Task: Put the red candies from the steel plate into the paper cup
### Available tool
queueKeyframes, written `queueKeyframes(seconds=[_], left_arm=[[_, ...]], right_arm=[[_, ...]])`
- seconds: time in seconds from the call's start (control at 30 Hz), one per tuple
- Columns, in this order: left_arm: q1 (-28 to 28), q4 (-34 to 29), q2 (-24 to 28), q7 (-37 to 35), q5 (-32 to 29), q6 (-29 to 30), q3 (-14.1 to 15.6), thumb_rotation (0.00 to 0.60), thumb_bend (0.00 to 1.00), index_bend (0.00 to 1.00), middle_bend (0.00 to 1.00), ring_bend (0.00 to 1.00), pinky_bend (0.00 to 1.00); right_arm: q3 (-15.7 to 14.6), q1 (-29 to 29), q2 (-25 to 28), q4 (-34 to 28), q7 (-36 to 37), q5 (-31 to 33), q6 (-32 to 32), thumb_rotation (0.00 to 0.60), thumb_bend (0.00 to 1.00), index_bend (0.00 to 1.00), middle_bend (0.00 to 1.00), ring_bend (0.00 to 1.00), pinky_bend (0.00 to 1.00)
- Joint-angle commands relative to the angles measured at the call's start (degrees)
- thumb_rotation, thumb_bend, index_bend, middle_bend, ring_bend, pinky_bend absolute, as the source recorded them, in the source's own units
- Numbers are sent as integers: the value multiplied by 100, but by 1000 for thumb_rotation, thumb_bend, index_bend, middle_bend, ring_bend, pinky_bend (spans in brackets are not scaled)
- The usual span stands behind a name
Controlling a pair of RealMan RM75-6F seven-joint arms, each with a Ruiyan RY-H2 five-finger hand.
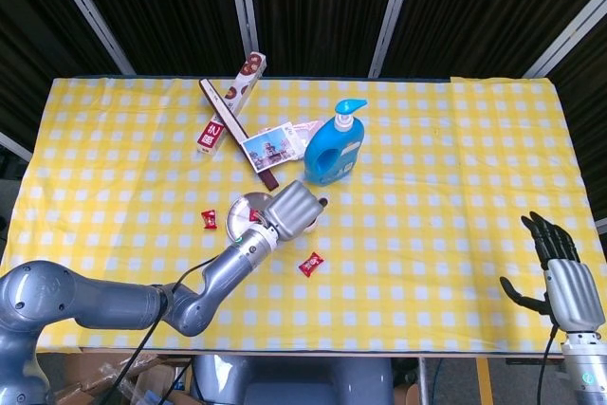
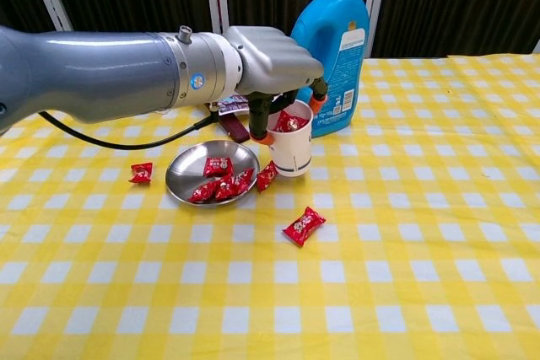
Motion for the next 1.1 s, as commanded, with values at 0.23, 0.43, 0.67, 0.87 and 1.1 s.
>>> queueKeyframes(seconds=[0.23,0.43,0.67,0.87,1.1], left_arm=[[76,268,-48,-109,127,144,-85,600,290,340,750,890,916],[112,324,12,-32,103,98,-32,600,290,341,749,890,916],[157,452,-6,39,46,55,22,600,290,342,749,889,916],[170,697,-146,-8,77,-39,14,600,290,342,747,889,916],[149,1031,-355,28,184,-121,32,600,290,342,743,890,916]], right_arm=[[4,8,-3,2,8,15,-20,600,336,0,0,0,0],[3,10,-3,-2,-2,23,-30,600,336,0,0,0,0],[4,7,1,-10,2,23,-24,600,336,0,0,0,0],[3,7,4,-10,13,22,-26,600,335,0,0,0,0],[4,7,13,-7,44,16,-26,600,336,0,0,0,0]])
